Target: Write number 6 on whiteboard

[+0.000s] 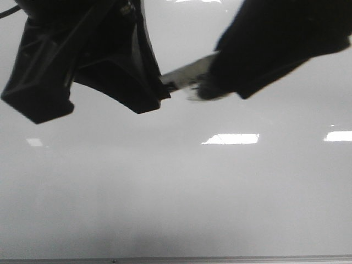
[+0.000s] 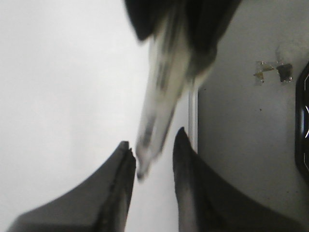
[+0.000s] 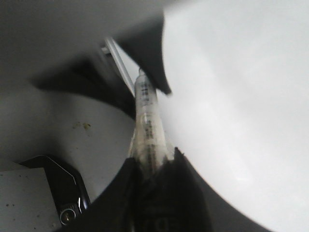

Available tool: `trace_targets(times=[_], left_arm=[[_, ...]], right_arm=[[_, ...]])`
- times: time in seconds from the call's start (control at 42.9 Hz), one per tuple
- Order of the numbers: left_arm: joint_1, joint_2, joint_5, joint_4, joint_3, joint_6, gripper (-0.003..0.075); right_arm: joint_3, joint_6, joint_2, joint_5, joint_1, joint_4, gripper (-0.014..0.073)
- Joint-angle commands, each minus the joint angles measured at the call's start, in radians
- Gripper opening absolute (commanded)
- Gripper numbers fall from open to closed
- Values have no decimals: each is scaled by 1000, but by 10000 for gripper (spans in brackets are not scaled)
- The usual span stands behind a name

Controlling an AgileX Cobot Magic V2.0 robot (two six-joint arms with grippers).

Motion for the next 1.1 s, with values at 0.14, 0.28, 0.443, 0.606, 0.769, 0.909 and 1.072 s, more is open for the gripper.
trace_targets(times=[0.14,0.28,0.443,0.606,0.769,0.909,1.072], left_arm=[[57,-100,-84,-60,12,-41,234],[130,-203,-177,-123,102,-45,97],[251,-352,-253,-256,234,-46,-20],[301,-538,-368,-349,388,-46,-20],[304,-725,-491,-460,542,-46,-20],[304,-844,-548,-487,630,-46,-20],[304,-888,-549,-487,657,-46,-20]], right_arm=[[128,46,-259,-28,-225,-16,-59],[209,52,-371,-46,-327,-9,-59],[226,52,-407,-45,-349,-4,-59],[226,52,-407,-38,-349,-4,-59],[226,52,-404,-67,-349,2,-59],[193,113,-326,-127,-351,40,-59],[87,129,-155,-213,-351,40,-59]])
